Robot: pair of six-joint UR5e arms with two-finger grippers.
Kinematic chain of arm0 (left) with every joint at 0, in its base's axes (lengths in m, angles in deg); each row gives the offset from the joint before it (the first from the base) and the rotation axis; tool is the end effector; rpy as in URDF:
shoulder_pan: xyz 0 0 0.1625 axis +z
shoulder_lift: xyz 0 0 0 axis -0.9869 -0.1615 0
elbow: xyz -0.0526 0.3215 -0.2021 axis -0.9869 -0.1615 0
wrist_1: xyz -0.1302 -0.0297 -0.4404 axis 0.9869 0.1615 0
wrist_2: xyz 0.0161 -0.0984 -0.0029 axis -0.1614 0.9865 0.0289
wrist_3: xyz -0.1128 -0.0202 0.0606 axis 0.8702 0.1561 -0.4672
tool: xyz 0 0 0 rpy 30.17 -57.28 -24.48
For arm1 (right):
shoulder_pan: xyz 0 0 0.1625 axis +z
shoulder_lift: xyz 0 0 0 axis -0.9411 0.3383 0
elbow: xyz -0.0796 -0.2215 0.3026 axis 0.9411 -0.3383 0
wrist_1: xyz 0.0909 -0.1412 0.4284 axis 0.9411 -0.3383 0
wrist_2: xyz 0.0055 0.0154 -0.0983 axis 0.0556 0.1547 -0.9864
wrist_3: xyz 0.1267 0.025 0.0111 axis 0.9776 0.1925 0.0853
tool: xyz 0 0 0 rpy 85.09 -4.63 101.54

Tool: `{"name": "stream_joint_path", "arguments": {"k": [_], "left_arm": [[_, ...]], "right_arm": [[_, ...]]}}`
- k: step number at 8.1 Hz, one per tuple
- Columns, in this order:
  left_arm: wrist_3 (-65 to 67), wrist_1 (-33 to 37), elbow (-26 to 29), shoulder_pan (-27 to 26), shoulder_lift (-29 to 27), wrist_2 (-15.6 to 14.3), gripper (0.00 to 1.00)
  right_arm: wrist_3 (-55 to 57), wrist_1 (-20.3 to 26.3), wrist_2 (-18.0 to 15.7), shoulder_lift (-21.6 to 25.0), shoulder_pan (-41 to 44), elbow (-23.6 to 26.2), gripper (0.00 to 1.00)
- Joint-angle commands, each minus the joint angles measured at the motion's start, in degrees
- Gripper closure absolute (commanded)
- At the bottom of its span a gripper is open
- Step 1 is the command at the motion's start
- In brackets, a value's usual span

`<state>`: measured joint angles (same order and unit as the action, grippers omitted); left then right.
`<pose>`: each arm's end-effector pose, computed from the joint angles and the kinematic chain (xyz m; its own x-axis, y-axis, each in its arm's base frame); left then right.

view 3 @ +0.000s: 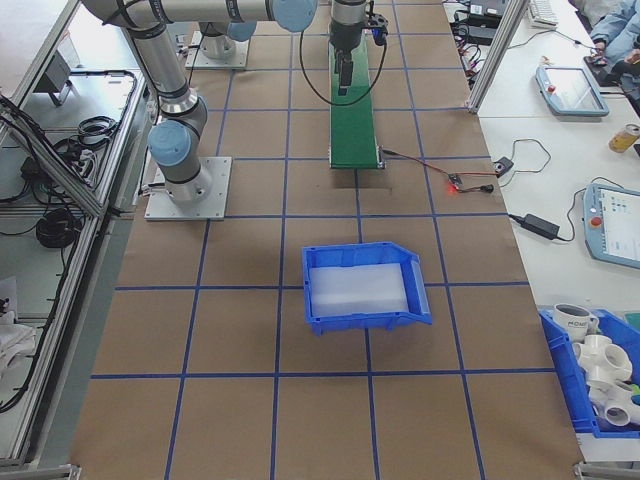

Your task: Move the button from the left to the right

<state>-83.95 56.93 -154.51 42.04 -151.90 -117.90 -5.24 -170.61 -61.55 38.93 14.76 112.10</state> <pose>0.4161 -0.5036 0.1016 -0.9556 0.2834 0.0805 0.2868 0.9574 0.0334 0.0803 -0.5366 0.4392 -0.9969 -0.0660 0.0431 -0.0642 0.9970 0.0423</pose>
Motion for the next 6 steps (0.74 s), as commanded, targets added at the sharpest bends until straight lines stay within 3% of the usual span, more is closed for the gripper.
{"name": "stream_joint_path", "arguments": {"k": [1,2,3,4,6], "left_arm": [[0.08,-0.34,0.06,0.0,-1.56,-0.14,0.02],[0.0,-0.69,0.14,-0.35,-1.56,-0.23,0.36],[-0.09,-0.61,0.14,-0.79,-1.56,-0.32,0.89],[-0.53,-0.61,0.23,-1.05,-1.56,-0.32,1.0],[-0.97,-0.61,0.23,-1.05,-1.3,-0.23,1.0]], "right_arm": [[0.0,0.0,0.0,0.0,0.0,0.09,0.0],[0.0,0.0,0.0,0.0,0.0,0.09,0.0],[0.0,0.0,0.0,0.0,0.0,0.0,0.0],[0.0,0.0,0.0,0.0,0.0,0.0,0.0],[0.0,0.0,0.0,0.0,0.0,0.09,0.0]]}}
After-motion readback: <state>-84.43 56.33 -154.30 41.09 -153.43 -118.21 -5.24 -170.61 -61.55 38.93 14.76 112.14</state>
